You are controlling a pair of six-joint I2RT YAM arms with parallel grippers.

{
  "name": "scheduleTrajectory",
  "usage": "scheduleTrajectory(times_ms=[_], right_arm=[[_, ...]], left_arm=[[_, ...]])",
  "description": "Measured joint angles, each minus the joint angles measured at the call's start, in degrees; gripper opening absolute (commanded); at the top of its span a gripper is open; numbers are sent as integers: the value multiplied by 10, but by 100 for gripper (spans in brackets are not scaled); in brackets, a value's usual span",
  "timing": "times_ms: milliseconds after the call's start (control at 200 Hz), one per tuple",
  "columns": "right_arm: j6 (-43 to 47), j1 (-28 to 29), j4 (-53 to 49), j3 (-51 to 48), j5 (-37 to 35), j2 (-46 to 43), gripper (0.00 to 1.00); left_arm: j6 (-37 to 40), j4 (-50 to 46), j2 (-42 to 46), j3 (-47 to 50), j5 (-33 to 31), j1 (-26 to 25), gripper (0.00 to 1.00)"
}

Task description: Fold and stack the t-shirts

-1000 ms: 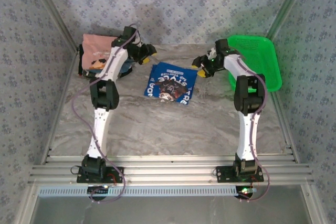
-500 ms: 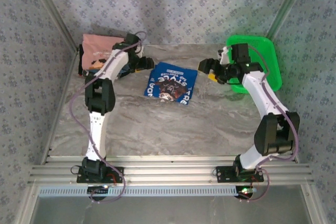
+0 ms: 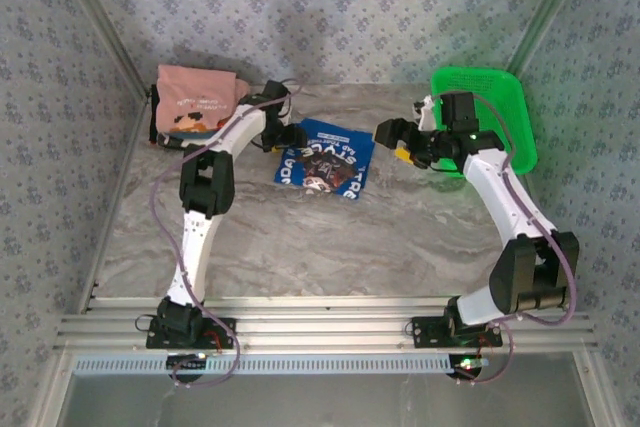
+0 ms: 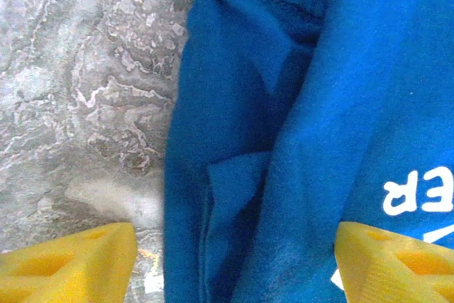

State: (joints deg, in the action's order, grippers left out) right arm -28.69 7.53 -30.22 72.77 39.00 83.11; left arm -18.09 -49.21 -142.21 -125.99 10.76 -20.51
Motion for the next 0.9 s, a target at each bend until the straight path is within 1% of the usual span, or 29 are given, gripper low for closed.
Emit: scheduleTrajectory(times_ms=[125, 325, 355, 390, 445, 640, 765, 805, 899], right_arm=[[-2, 0, 3, 0, 3, -13, 96], [-6, 0, 11, 0, 14, -24, 96], [-7, 0, 12, 0, 15, -24, 95], [-9, 0, 13, 0, 17, -24, 95], [-11, 0, 14, 0, 19, -24, 96], [-15, 0, 14, 0, 24, -24, 97], [-19, 0, 21, 0, 24, -25, 98], [-21, 0, 25, 0, 24, -26, 100], [-30, 0, 48, -7, 28, -32, 100]], left_arm=[[0, -1, 0, -2, -18, -7, 67], [3, -24, -24, -43, -52, -23, 50], [4, -33, -29, -53, -60, -25, 45], [5, -34, -35, -64, -53, -28, 37], [1, -42, -45, -82, -67, -35, 25], [5, -48, -62, -120, -65, -57, 0], [24, -67, -62, -141, -83, -61, 0], [33, -73, -62, -152, -92, -61, 0], [59, -87, -57, -180, -107, -55, 0]])
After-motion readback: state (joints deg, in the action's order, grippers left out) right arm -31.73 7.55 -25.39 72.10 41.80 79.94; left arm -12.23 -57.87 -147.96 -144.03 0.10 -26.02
